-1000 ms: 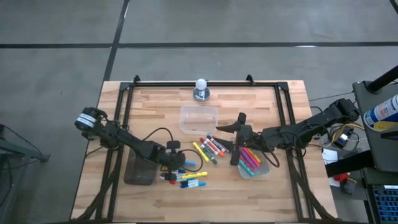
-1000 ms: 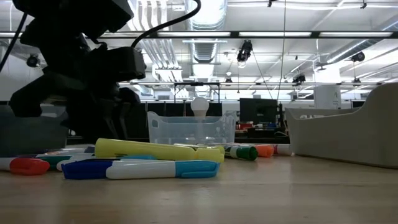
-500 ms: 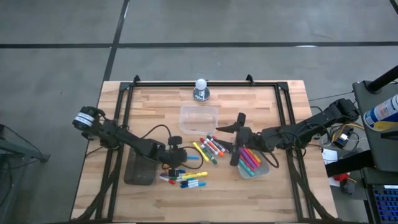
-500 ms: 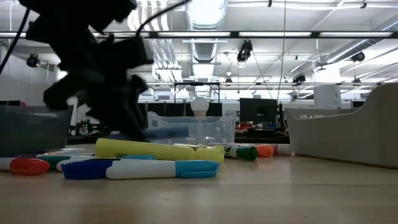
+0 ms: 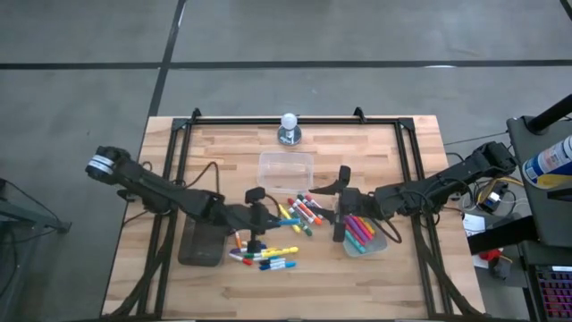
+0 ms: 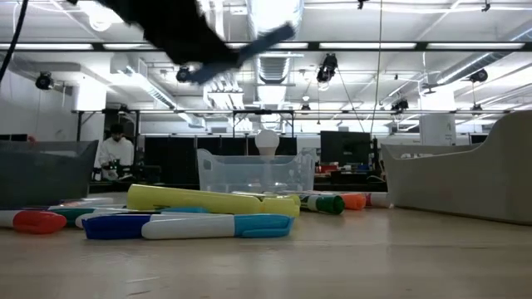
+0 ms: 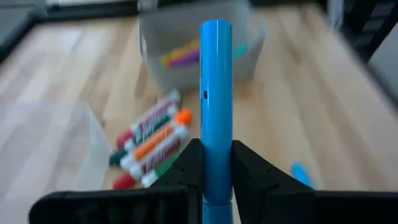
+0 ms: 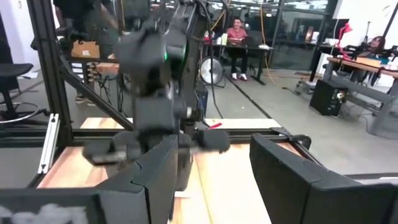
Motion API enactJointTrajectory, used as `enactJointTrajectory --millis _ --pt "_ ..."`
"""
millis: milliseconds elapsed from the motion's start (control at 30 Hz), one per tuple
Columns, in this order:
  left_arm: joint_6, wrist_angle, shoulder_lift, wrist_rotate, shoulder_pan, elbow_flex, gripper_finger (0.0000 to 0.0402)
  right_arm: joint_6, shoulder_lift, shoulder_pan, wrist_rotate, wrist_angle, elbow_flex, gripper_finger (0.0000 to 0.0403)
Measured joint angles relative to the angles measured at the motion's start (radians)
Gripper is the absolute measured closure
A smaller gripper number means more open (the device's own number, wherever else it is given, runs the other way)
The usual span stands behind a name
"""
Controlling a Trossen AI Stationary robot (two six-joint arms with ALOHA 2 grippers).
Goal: Pick & Place Markers
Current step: Put the blue highlighter into the gray bin
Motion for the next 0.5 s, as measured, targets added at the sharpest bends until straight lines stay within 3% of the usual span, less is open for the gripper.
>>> enactJointTrajectory --millis 267,433,500 --pt "0.011 0.038 -0.06 -0.002 0.001 0.068 0.0354 -0.008 0.0 0.0 -0.01 0.011 0.0 0.0213" --pt "0.026 0.034 -0.066 -0.008 0.006 0.1 0.0354 -0.003 0.0 0.0 -0.196 0.03 0.0 0.0213" --pt "0.034 0.035 -0.066 -0.009 0.006 0.107 0.0354 0.012 0.0 0.001 -0.203 0.031 0.0 0.0213"
